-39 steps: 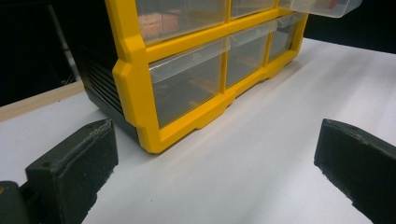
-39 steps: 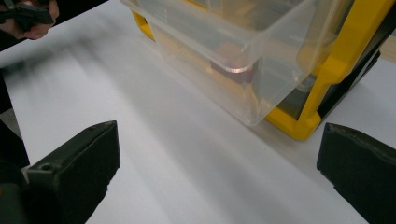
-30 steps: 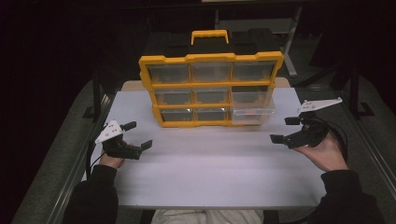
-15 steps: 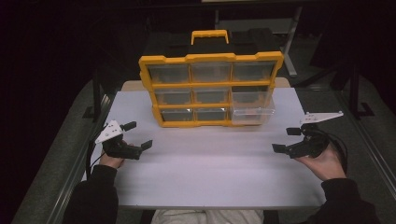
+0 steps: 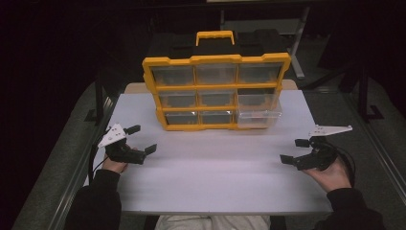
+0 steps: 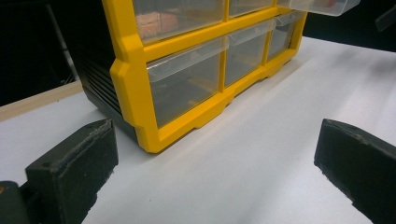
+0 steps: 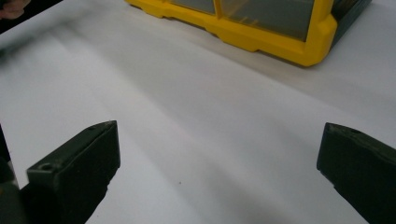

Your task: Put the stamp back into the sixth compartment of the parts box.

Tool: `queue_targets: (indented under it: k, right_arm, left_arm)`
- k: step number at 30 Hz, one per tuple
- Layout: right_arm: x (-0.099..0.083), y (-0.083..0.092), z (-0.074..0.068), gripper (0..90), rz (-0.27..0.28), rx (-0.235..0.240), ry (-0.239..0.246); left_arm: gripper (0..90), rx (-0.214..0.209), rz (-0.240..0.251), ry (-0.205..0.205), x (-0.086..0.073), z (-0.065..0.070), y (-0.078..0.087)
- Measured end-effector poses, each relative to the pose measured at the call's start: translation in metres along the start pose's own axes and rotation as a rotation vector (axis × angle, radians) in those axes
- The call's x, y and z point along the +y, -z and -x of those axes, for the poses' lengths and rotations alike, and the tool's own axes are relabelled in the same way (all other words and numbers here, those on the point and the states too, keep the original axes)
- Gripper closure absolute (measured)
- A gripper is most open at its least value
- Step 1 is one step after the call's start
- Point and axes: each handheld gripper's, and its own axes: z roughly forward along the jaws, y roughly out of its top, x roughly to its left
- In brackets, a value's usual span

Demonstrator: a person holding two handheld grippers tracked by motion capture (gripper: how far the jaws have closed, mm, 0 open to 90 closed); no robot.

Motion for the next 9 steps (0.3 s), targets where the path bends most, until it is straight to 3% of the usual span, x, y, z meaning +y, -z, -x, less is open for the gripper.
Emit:
queue_targets:
  k: [9]
  right_arm:
    - [-0.012,-0.007,-0.003,0.0,-0.011,-0.017,0.011]
  left_arm:
    - [0.0,0.0,0.005,0.002,0.0,0.0,0.0]
